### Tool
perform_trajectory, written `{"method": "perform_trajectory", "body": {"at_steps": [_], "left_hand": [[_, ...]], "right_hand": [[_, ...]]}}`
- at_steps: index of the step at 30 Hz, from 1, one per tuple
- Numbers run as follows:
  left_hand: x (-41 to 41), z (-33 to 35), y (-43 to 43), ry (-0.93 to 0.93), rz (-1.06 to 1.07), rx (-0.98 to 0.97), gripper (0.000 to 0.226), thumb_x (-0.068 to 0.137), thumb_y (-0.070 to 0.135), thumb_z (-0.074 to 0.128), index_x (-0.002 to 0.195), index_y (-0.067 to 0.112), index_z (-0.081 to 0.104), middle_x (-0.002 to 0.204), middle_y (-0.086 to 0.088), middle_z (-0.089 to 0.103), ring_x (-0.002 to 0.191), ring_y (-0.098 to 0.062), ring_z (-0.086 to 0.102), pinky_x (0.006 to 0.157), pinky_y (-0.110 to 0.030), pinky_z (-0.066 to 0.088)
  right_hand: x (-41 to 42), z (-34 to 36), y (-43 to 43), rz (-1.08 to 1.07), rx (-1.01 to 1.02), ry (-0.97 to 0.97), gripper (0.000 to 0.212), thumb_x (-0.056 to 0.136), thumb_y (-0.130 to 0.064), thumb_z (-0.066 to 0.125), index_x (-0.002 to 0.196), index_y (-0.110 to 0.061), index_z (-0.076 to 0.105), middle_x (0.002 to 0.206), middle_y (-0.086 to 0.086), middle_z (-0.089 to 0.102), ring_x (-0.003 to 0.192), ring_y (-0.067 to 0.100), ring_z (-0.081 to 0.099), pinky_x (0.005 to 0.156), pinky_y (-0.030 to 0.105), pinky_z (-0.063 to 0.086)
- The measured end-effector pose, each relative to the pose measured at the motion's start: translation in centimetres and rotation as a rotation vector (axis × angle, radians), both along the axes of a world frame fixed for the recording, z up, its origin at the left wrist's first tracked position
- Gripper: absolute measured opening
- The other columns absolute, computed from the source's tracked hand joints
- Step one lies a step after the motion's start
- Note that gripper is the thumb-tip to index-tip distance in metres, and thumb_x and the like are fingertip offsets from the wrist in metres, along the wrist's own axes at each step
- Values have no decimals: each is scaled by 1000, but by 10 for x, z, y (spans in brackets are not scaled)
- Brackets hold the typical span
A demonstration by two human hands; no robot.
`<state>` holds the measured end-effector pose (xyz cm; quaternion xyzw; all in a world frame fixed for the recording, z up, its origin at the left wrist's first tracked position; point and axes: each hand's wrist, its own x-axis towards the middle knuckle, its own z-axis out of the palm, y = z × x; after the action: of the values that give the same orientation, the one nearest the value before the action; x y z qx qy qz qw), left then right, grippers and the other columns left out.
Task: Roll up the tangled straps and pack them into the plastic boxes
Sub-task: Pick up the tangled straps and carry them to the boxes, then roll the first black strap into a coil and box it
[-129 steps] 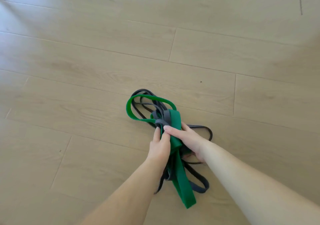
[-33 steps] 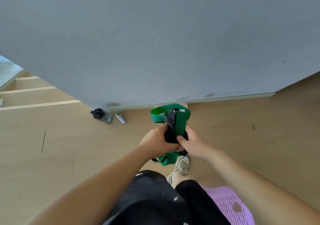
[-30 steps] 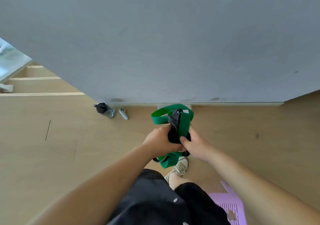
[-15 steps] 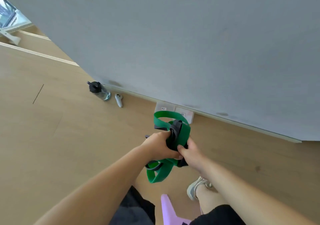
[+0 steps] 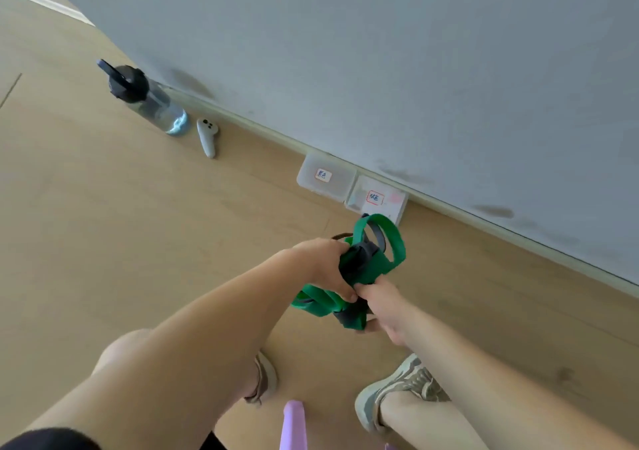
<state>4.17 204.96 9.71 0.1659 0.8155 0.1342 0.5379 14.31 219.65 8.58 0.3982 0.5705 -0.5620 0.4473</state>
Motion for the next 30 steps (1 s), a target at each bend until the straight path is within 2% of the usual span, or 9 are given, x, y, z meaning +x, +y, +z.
{"method": "perform_trajectory", "body": {"at_steps": [3,6,10,12,14,17,22,26,30], "left_hand": [[6,-78,-5,-49,11,-2,97,62,59,89,144,28,49,125,3,67,108,-23,65,94,-37,57],[7,-142,-14,-66,71,-1,117,66,52,89,162,29,26,151,0,52,131,-24,56,107,-39,50],[7,-202,-32,-10,210,12,123,71,45,86,165,34,8,162,-1,41,142,-25,47,114,-40,44],[9,-219,-42,91,283,9,120,76,43,84,165,34,5,160,-1,43,140,-27,49,109,-40,48],[9,-227,-51,199,359,-14,112,81,42,82,165,28,10,159,-3,44,139,-27,50,104,-39,51],[15,-226,-55,315,398,-21,99,84,42,79,163,24,21,160,-3,38,141,-28,45,102,-42,51],[19,-229,-49,524,218,-82,61,92,24,69,148,22,46,164,-4,27,150,-29,27,106,-45,48],[22,-245,-52,447,221,-118,42,91,14,63,132,22,57,132,-3,49,117,-28,53,87,-47,57],[15,-252,-57,407,227,-211,29,93,16,59,122,17,60,112,-3,48,97,-28,57,76,-44,57]], "right_hand": [[5,-80,-6,-33,-23,-70,30,101,-23,53,131,-26,55,120,6,73,105,31,72,74,50,64],[3,-141,-3,-97,8,-87,27,102,-18,56,129,-18,54,122,9,71,104,33,72,76,52,64],[-8,-194,7,-108,21,-63,58,97,-19,59,152,-22,38,143,12,58,115,37,67,80,53,64],[-12,-204,12,-114,73,-20,70,99,-17,57,161,-24,24,137,13,62,106,33,72,84,51,63],[-13,-208,17,-118,121,39,70,102,-10,54,162,-23,21,125,12,67,102,30,74,85,49,63],[-10,-207,18,-85,185,102,67,98,-3,57,157,-26,35,118,11,71,98,28,75,78,47,65],[-8,-213,14,296,308,192,44,96,-10,62,138,-22,60,107,2,68,78,22,67,75,39,63],[-20,-226,13,285,317,216,33,101,-19,57,133,-26,62,104,3,69,81,19,66,80,39,61],[-37,-235,9,288,320,277,35,101,-26,55,136,-28,61,122,-1,65,102,17,65,92,41,59]]}}
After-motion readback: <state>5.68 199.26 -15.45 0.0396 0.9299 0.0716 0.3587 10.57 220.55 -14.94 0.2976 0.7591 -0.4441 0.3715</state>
